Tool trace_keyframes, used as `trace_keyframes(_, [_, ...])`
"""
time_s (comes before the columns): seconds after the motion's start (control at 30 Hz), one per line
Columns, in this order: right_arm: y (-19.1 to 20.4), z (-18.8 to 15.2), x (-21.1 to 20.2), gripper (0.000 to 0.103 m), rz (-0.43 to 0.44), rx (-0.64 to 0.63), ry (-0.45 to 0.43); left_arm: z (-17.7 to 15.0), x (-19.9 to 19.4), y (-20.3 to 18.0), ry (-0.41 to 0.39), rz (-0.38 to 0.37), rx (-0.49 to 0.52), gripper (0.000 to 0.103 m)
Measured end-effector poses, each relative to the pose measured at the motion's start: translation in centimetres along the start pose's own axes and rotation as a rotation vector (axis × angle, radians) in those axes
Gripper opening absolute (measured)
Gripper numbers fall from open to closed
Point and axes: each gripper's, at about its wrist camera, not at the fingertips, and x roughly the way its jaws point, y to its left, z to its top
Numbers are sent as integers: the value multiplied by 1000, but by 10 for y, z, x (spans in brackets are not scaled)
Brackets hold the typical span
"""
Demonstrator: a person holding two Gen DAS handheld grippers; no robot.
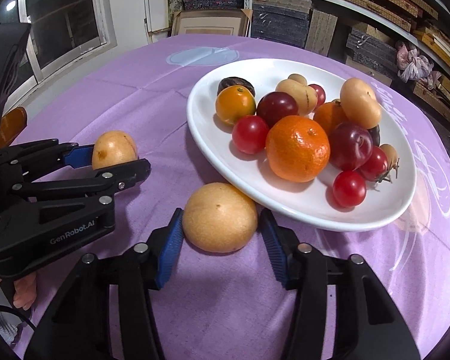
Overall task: Organize fruits
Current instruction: 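Grasp the large orange-tan fruit with the left gripper while the right grasps the last tan pear, then lift both held fruits over the white plate, lower them in and open both grippers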
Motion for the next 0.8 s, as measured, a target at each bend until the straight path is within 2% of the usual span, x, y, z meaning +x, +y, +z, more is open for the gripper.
trace_keyframes(0.1, [-1, -5, -4, 47, 5, -12, -2, 0, 0, -1, 2, -6, 7, 48])
trace_keyframes(0.17, [-2, -8, -7, 47, 13, -7, -3, 0, 1, -2, 6, -8, 9, 59])
trace_keyframes(0.2, [-4, -11, -9, 47, 17, -5, -4, 0, 2, -1, 9, -13, 5, 68])
trace_keyframes(0.23, [-5, -14, -11, 47, 22, -5, -5, 0, 2, 0, 10, -24, 2, 71])
trace_keyframes(0.3, [-6, -20, -17, 47, 30, -14, -4, -1, 1, -1, 11, -20, 5, 71])
trace_keyframes(0.37, [-6, -28, -23, 47, 30, -25, -5, -1, 1, -3, 12, -16, 12, 70])
trace_keyframes(0.4, [-6, -32, -26, 47, 31, -28, -5, -1, 0, -3, 9, -19, 14, 63])
trace_keyframes(0.43, [-7, -36, -28, 47, 32, -30, -5, -2, -1, -3, 4, -22, 16, 51])
trace_keyframes(0.47, [-8, -39, -30, 47, 35, -31, -5, -2, -2, -3, 1, -22, 16, 44])
trace_keyframes(0.5, [-9, -41, -32, 47, 39, -30, -6, -2, -2, -2, 0, -18, 9, 42])
trace_keyframes(0.67, [-12, -49, -39, 47, 53, -20, -9, -1, -4, 6, -10, -51, -33, 42])
trace_keyframes(0.8, [-15, -56, -45, 47, 71, -7, -18, -1, -20, 8, -89, -52, -42, 42])
